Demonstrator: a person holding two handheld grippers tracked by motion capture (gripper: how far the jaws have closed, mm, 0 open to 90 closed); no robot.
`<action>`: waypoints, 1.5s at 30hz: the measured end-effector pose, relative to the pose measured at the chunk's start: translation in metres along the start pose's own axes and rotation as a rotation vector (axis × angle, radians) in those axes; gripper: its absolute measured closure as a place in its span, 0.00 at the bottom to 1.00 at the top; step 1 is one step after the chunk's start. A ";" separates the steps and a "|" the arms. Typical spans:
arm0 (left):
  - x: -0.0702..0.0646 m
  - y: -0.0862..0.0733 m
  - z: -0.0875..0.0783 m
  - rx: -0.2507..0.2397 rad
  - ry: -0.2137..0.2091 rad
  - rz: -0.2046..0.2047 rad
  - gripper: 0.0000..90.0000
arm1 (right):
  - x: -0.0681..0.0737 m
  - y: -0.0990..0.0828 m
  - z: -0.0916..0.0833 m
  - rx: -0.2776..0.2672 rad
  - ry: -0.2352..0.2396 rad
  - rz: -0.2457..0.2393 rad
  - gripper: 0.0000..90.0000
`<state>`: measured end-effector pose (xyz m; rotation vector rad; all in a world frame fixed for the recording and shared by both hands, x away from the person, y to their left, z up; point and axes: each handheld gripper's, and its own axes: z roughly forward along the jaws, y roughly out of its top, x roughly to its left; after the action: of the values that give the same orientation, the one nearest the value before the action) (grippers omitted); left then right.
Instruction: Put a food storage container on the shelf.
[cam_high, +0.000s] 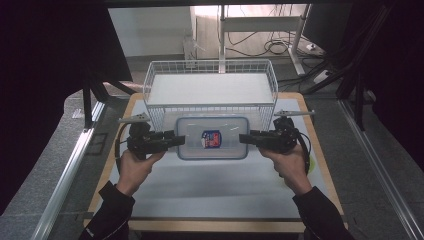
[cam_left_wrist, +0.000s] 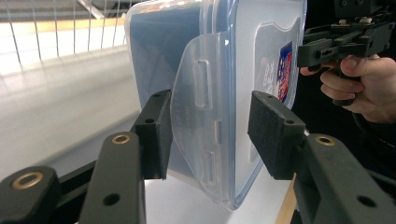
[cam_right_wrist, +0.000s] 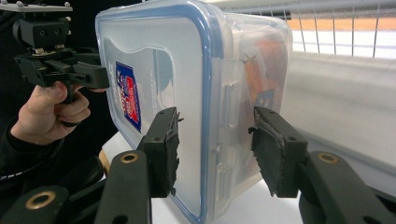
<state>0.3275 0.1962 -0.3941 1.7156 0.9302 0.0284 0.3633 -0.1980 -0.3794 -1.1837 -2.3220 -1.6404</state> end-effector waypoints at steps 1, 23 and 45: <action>0.000 0.003 -0.001 -0.004 0.001 0.001 0.57 | 0.000 0.003 0.000 -0.003 0.000 -0.002 0.59; 0.017 0.076 -0.008 -0.039 -0.015 -0.007 0.57 | 0.002 0.080 -0.001 -0.049 -0.012 -0.006 0.59; 0.048 0.124 0.002 -0.045 -0.029 -0.041 0.57 | -0.012 0.136 0.010 -0.080 -0.035 0.016 0.59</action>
<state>0.4307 0.2156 -0.3129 1.6510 0.9362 -0.0029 0.4585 -0.1774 -0.2837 -1.2522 -2.2809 -1.7365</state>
